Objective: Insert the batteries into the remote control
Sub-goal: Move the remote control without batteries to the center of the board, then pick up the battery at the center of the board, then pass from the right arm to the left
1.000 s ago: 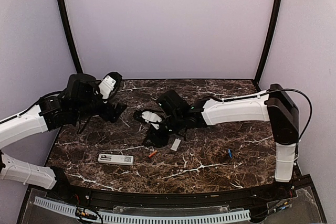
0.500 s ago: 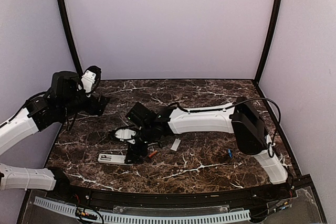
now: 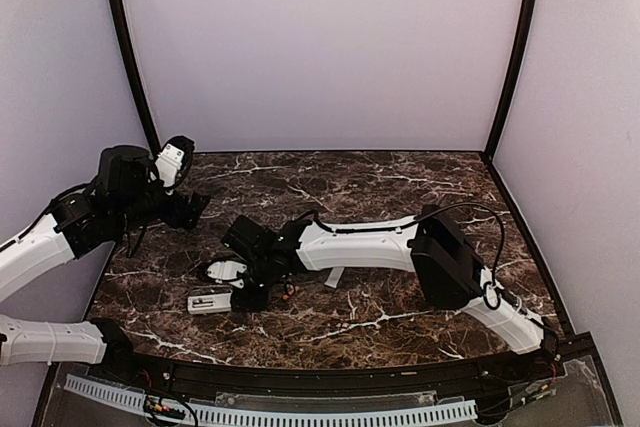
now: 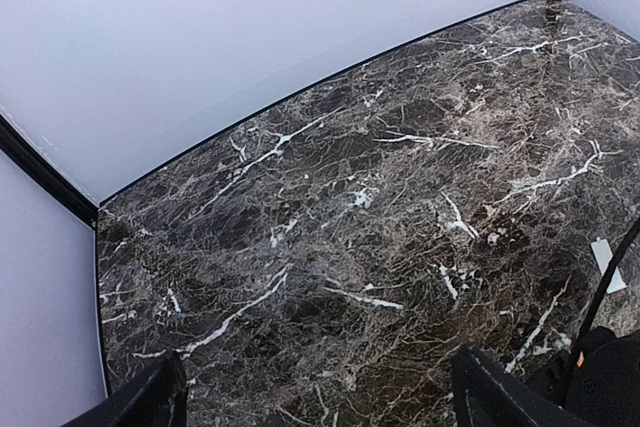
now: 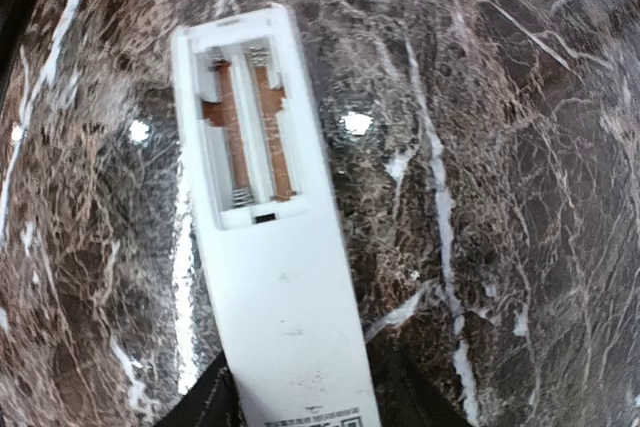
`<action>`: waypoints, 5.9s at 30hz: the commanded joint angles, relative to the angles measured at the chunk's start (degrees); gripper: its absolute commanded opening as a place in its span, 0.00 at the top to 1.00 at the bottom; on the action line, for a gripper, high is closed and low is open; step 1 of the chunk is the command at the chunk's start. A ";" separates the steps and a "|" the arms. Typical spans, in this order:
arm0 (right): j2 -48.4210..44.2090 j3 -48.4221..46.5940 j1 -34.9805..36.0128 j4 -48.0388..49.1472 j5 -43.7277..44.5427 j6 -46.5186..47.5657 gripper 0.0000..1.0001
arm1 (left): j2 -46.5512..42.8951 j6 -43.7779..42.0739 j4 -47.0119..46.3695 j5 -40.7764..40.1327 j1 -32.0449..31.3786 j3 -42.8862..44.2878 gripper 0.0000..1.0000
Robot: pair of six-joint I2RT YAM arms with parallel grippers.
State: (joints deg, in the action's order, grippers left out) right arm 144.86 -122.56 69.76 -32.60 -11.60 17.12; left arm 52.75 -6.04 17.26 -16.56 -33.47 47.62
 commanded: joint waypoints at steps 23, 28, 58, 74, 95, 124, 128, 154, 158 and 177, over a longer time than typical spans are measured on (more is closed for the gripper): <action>-34.62 44.98 1.30 -2.72 -1.65 0.61 0.73 | -3.77 -1.09 -4.81 3.90 1.04 -4.81 0.09; -36.70 51.04 0.82 -2.87 -0.12 1.13 0.73 | -2.34 -0.66 -5.28 4.68 1.08 -4.65 0.09; -49.17 45.46 -9.47 33.69 0.16 0.28 0.01 | -1.92 1.25 -7.78 7.68 1.13 -6.53 0.09; -17.35 12.96 -5.67 -14.65 -8.43 24.32 0.47 | 2.38 5.78 -10.19 11.74 2.01 -8.41 0.11; -10.80 14.66 -6.08 -12.70 -3.58 24.18 0.51 | 0.29 5.52 -10.97 15.17 2.01 -9.30 0.11; -10.53 15.24 -5.46 -16.62 2.63 24.36 0.95 | -0.19 5.52 -11.39 16.35 2.01 -9.30 0.11; -10.59 14.66 -5.23 -16.80 2.59 22.79 1.00 | -0.47 5.52 -11.51 16.38 2.01 -9.42 0.11; -41.07 31.27 -10.12 20.71 -5.55 -16.70 1.00 | -7.75 5.66 -18.71 33.94 1.92 -12.08 0.21; -43.38 32.56 -10.13 23.77 -4.71 -19.81 1.00 | -5.68 5.39 -19.75 42.39 1.30 -12.12 0.22; -49.72 39.24 -9.33 30.48 -3.28 -21.24 1.00 | 8.41 -2.79 -28.29 42.14 -5.09 -5.88 0.28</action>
State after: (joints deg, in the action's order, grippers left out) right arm 97.08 -84.82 59.90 -5.37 -15.38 -3.62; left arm 59.83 -6.92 -7.49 27.05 -37.80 38.96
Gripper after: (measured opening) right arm 0.045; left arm 0.758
